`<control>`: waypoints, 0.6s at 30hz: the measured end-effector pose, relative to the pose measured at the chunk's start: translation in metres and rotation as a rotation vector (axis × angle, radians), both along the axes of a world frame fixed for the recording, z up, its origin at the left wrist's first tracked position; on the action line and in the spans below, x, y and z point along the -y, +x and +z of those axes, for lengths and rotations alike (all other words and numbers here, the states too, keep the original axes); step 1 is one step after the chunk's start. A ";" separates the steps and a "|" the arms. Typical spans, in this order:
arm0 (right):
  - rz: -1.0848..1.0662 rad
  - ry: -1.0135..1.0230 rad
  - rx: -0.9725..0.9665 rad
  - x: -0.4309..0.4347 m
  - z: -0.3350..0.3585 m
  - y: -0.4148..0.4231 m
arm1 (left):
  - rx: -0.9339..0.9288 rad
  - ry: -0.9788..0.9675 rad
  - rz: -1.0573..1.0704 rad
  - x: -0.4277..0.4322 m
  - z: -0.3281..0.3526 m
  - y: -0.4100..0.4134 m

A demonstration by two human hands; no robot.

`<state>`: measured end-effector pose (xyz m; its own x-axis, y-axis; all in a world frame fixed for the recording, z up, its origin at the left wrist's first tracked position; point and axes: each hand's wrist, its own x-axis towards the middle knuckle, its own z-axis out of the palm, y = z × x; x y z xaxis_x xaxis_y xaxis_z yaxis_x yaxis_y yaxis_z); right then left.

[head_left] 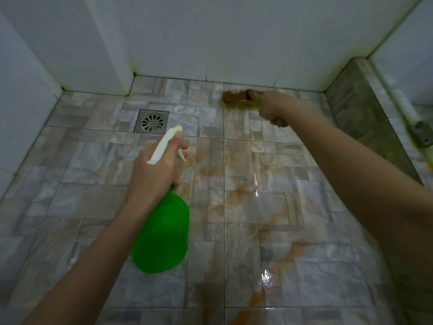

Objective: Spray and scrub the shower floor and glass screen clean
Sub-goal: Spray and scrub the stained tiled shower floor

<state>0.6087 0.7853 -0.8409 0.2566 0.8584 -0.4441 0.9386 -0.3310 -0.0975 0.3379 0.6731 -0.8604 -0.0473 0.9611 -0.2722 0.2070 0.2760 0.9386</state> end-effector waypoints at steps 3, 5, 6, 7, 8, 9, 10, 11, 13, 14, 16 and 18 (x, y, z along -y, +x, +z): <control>0.019 -0.087 -0.023 0.042 0.003 -0.032 | -0.022 -0.016 0.022 -0.002 -0.002 -0.006; 0.020 -0.078 -0.078 0.043 -0.007 -0.044 | -0.054 -0.018 0.032 -0.006 -0.002 -0.011; 0.041 -0.021 -0.071 0.029 -0.014 -0.041 | -0.069 -0.019 0.033 -0.007 -0.002 -0.012; 0.065 0.052 -0.040 0.011 -0.019 -0.037 | -0.073 -0.021 0.035 -0.007 -0.002 -0.014; 0.063 0.087 -0.036 -0.004 -0.017 -0.035 | -0.066 -0.026 0.040 -0.007 -0.002 -0.016; 0.052 0.097 -0.048 -0.014 -0.013 -0.036 | -0.060 -0.029 0.045 -0.007 -0.002 -0.018; 0.032 0.075 -0.062 -0.015 -0.007 -0.041 | -0.060 -0.030 0.051 -0.007 -0.003 -0.020; 0.026 0.034 -0.070 -0.010 -0.004 -0.046 | -0.067 -0.031 0.057 -0.007 -0.004 -0.022; 0.063 -0.002 -0.074 0.017 -0.004 -0.061 | -0.064 -0.040 0.074 -0.008 -0.005 -0.029; 0.082 -0.035 -0.096 0.031 -0.006 -0.069 | -0.063 -0.048 0.083 -0.008 -0.006 -0.032; 0.116 -0.004 -0.100 0.032 -0.017 -0.076 | -0.075 -0.059 0.100 -0.009 -0.007 -0.036; 0.080 0.058 -0.080 -0.001 -0.022 -0.076 | -0.084 -0.052 0.106 -0.009 -0.007 -0.038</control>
<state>0.5326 0.7863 -0.8627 0.1519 0.8997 -0.4093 0.9504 -0.2467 -0.1895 0.2995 0.6817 -0.8678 -0.1723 0.9342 -0.3124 0.2518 0.3483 0.9029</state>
